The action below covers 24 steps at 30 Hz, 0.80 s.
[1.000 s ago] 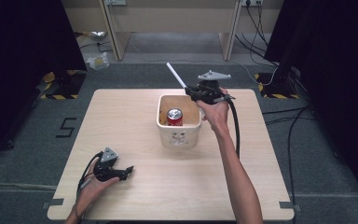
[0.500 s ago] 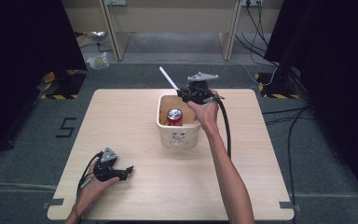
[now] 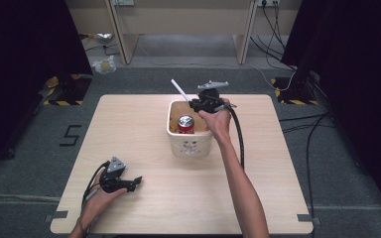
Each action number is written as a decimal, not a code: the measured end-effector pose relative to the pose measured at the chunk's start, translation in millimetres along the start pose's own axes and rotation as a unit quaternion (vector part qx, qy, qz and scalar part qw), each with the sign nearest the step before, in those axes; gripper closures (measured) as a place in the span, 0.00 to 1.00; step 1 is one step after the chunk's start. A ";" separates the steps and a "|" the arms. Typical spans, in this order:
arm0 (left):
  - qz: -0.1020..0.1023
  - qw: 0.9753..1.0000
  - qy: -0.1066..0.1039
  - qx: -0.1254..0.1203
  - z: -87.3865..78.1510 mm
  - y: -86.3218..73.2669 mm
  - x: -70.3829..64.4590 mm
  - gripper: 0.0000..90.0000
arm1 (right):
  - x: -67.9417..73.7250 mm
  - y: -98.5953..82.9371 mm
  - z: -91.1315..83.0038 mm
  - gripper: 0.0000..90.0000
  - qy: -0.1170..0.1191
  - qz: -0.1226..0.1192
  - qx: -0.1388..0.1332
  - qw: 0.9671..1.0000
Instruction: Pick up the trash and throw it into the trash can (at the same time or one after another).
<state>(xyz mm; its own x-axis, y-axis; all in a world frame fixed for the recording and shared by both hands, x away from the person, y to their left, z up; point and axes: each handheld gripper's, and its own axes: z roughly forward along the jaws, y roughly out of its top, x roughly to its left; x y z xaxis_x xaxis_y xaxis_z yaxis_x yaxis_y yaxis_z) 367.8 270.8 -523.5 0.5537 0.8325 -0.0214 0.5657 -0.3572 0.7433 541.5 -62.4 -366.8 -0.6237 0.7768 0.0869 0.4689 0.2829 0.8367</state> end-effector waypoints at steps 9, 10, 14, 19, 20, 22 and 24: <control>0.000 1.000 0.000 0.000 0.0 0.0 0.0 0.16 | 1.7 -3.9 4.5 0.86 0.000 -0.003 0.029 1.000; 0.000 1.000 0.000 0.000 -0.1 0.0 0.0 0.16 | 2.1 -4.0 4.7 0.86 0.000 -0.005 0.031 0.999; 0.000 1.000 0.000 0.000 0.0 0.0 0.0 0.16 | 2.2 -4.2 4.7 0.84 -0.004 -0.007 0.034 0.999; 0.000 1.000 0.000 0.000 0.0 0.0 0.0 0.16 | 0.9 -1.9 -1.9 0.81 -0.003 -0.004 0.022 1.000; 0.000 1.000 -0.001 0.001 -0.1 0.0 0.0 0.16 | 0.8 -1.5 -3.5 0.81 -0.004 -0.003 0.022 1.000; 0.000 1.000 -0.001 0.001 -0.1 0.0 0.0 0.16 | -0.1 -1.0 -6.6 0.79 -0.004 -0.003 0.018 1.000; 0.000 1.000 -0.001 0.001 -0.1 0.0 0.0 0.16 | -1.3 -0.4 -9.7 0.77 -0.005 -0.002 0.015 1.000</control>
<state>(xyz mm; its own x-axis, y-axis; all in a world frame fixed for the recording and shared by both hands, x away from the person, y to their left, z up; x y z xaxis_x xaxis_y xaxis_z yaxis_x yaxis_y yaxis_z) 367.8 270.9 -523.4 0.5544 0.8319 -0.0220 0.5663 -0.3578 0.7425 536.1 -69.0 -362.0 -0.6198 0.7809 0.0776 0.4853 0.3037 0.8200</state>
